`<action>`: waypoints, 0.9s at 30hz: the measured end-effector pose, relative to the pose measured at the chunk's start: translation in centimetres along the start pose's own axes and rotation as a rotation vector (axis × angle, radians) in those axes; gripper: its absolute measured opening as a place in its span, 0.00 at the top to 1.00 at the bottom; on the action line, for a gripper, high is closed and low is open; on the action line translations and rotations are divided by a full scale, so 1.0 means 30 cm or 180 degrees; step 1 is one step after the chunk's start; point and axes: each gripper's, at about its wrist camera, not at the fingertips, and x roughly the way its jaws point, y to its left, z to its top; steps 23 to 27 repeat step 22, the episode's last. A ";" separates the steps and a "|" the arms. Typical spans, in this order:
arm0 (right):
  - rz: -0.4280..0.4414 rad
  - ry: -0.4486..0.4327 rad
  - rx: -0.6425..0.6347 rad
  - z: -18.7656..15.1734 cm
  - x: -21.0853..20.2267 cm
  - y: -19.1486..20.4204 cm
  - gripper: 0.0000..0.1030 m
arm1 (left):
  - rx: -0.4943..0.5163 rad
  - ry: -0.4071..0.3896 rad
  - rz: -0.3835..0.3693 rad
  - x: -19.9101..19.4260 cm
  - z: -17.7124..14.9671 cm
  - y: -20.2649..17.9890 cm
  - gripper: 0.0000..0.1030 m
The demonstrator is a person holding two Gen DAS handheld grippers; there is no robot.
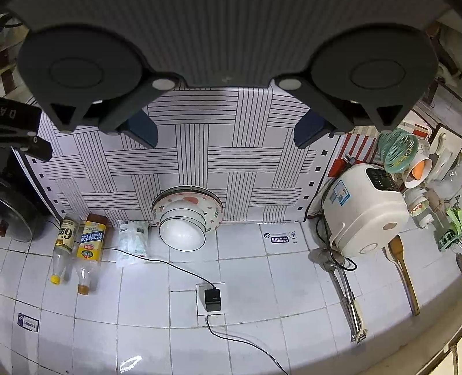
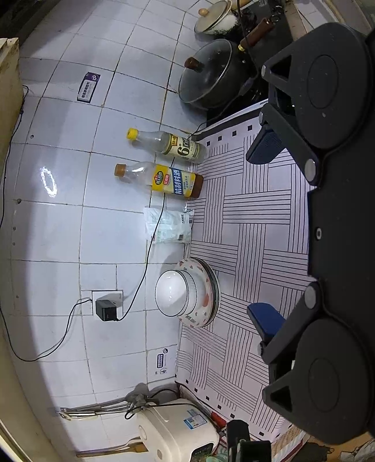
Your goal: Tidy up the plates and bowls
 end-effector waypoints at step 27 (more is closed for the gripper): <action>0.0062 0.0181 0.0163 0.025 0.047 -0.031 0.00 | -0.0027 0.0101 0.0042 0.038 0.020 -0.006 0.01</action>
